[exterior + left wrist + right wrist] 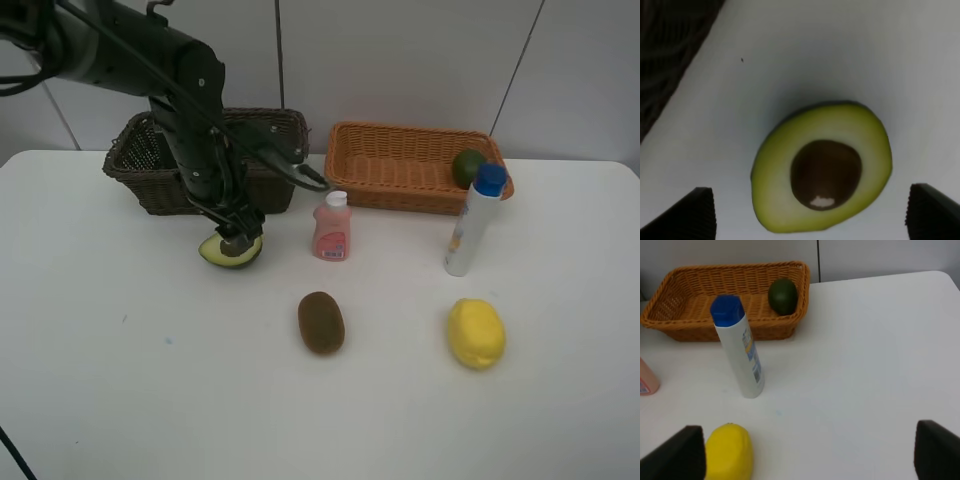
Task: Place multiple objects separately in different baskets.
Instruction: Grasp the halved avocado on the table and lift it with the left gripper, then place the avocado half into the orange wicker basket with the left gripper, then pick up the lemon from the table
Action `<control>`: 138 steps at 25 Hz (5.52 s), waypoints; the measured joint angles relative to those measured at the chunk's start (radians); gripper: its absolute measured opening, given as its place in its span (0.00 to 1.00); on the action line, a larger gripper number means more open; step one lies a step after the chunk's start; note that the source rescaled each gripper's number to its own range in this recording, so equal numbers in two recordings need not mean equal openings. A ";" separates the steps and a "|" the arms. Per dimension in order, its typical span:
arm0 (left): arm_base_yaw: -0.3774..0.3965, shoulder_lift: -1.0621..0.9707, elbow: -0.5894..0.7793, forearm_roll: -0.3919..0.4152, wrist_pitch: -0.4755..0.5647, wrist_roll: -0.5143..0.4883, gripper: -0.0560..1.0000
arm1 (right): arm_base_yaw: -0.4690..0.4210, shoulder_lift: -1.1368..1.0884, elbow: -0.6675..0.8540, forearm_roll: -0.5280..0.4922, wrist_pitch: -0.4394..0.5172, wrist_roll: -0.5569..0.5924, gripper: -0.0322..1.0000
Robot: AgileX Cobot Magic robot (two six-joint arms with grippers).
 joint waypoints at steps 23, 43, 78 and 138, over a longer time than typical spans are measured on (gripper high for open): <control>0.004 0.172 -0.008 -0.007 -0.143 -0.008 0.99 | 0.000 0.000 0.000 0.000 0.000 0.000 1.00; 0.004 -0.014 0.000 -0.050 0.007 -0.014 0.64 | 0.000 0.000 0.000 0.000 0.000 0.000 1.00; 0.004 0.549 -0.980 -0.618 -0.197 0.006 1.00 | 0.000 0.000 0.000 0.000 0.000 0.000 1.00; 0.291 -2.018 0.824 -0.188 0.378 -0.217 1.00 | 0.000 0.000 0.000 0.000 0.000 0.000 1.00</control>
